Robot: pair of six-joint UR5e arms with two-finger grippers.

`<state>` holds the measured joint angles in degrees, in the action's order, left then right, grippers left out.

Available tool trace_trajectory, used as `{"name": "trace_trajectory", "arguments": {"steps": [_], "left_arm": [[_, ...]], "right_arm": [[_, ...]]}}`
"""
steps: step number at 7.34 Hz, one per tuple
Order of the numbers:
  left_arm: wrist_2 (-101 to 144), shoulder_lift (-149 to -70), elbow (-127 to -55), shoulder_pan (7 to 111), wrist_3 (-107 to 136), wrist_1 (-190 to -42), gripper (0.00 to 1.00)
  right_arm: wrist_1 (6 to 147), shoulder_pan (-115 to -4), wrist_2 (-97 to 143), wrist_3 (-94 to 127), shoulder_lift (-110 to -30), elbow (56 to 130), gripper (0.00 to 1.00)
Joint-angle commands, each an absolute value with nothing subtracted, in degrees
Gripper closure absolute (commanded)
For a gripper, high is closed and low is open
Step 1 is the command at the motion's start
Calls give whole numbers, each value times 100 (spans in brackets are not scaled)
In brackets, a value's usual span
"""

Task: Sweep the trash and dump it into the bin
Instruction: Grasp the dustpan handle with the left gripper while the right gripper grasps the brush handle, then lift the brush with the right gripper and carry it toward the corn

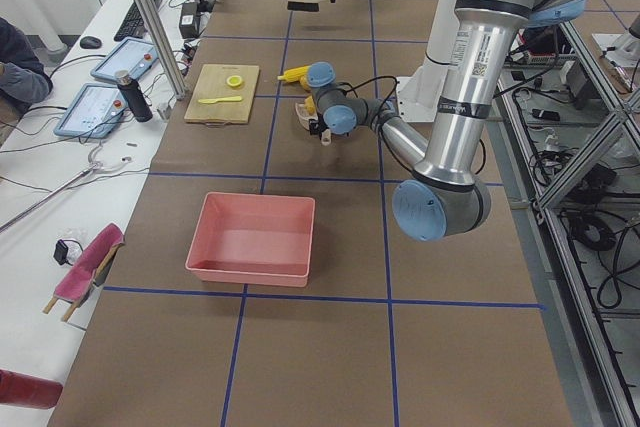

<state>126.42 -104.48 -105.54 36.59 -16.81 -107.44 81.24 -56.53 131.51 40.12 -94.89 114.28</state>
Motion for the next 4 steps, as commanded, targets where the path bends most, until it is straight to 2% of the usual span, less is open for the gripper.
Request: {"name": "trace_trajectory", "arguments": {"steps": [1,3,4], "left_arm": [[12691,-10328,-10564,3621,-1626,-10871,3],[12770,-10144,-10625,3621,-1469,-11204,5],[12753,-10116,-10617,3621,-1459,-11241,7]], "right_arm": [[9161,-5538,12659,3658,-8618,11548,100],[10673,-4995,12114,3578,-7353,11619,100],[11122,-4644,11903,3560,-6991,11593,100]]}}
